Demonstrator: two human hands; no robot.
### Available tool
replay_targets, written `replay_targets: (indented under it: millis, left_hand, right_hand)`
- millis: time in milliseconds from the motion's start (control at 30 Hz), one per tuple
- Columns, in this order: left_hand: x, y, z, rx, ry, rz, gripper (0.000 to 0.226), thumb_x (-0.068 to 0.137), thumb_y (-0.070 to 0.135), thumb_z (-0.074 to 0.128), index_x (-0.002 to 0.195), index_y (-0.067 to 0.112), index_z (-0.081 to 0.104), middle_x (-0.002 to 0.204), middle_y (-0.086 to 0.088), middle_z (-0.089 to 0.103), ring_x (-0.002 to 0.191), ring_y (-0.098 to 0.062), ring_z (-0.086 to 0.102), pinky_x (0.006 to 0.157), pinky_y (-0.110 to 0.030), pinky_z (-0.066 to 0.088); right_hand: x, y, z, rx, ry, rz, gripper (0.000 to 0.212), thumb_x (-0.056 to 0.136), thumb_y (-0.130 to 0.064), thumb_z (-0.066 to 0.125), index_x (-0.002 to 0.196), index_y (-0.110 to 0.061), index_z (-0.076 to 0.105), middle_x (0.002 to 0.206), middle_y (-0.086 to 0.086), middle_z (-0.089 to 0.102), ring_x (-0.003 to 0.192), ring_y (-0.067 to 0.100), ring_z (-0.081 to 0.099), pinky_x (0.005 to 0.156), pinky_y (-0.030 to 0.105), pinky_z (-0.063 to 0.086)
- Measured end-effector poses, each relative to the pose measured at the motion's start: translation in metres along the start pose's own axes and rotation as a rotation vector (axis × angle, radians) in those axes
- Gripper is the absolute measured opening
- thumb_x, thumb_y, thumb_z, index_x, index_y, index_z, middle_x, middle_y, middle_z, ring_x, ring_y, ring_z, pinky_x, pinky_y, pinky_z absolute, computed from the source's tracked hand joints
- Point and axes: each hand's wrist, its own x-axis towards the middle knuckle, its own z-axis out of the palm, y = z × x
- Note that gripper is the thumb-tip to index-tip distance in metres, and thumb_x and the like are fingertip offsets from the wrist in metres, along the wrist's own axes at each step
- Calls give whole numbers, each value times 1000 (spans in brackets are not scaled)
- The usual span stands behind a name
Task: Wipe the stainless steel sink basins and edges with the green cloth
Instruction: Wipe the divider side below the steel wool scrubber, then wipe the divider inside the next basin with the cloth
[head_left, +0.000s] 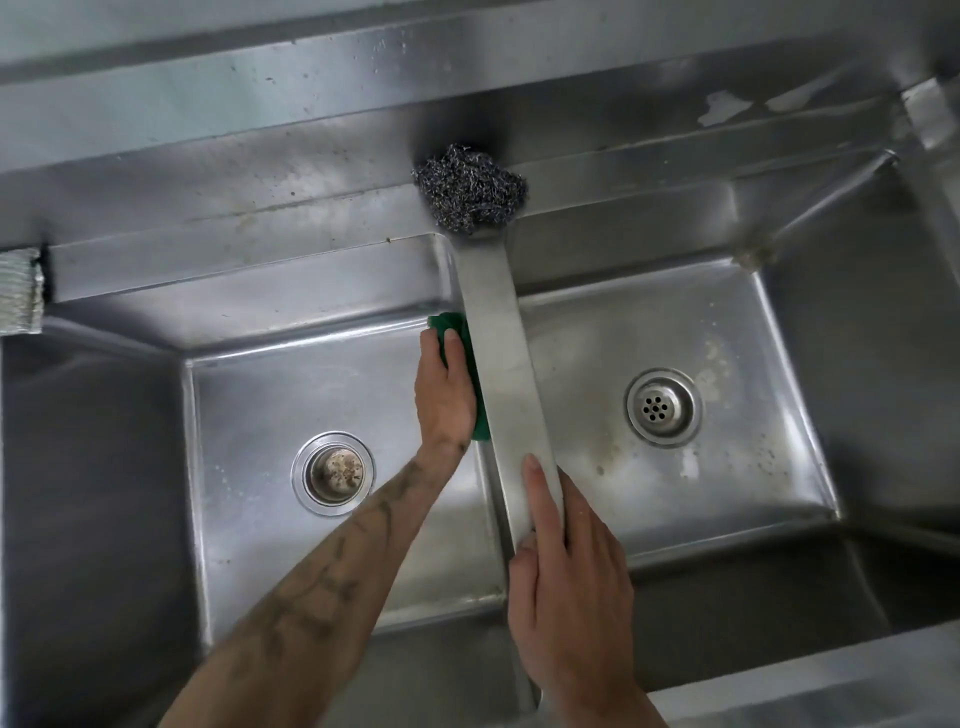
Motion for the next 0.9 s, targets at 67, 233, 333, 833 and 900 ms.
replay_targets:
  millis: [67, 233, 333, 833, 900]
  left_hand:
    - [-32, 8, -11, -52, -3, 15, 27, 114, 41, 36, 91, 31, 45, 77, 16, 58, 69, -6, 51, 68, -28, 42]
    - [-83, 35, -37, -160, 0, 49, 23, 115, 40, 37, 99, 30, 51, 71, 23, 54, 67, -2, 48, 62, -18, 40]
    - [-102, 58, -50, -211, -11, 77, 22, 115, 37, 37, 105, 26, 53, 74, 25, 55, 69, -1, 49, 64, -19, 43]
    - [-152, 92, -9, -169, -321, 169, 24, 113, 43, 41, 96, 40, 58, 102, 2, 57, 96, -10, 56, 90, -29, 50]
    - [-155, 91, 5, -84, -248, 225, 21, 113, 41, 42, 100, 42, 58, 103, 2, 55, 98, -8, 53, 90, -25, 47]
  right_hand:
    - [1, 1, 1, -9, -10, -4, 75, 97, -29, 51, 165, -31, 22, 155, 8, 49, 132, 25, 59, 105, 42, 50]
    - [1, -1, -4, 29, -8, -6, 69, 99, -26, 48, 164, -29, 24, 153, 9, 52, 131, 26, 58, 105, 44, 53]
    - [2, -4, -10, 86, -31, 0, 61, 102, -28, 36, 162, -34, 27, 154, 4, 49, 134, 21, 53, 110, 40, 48]
    - [30, -12, -88, 1318, 87, 460, 42, 110, -45, 32, 133, -32, 65, 131, 0, 71, 126, 21, 63, 105, 40, 50]
    - [32, -2, -98, 1280, 117, 490, 40, 108, -46, 39, 137, -31, 61, 129, -3, 70, 122, 17, 65, 100, 36, 53]
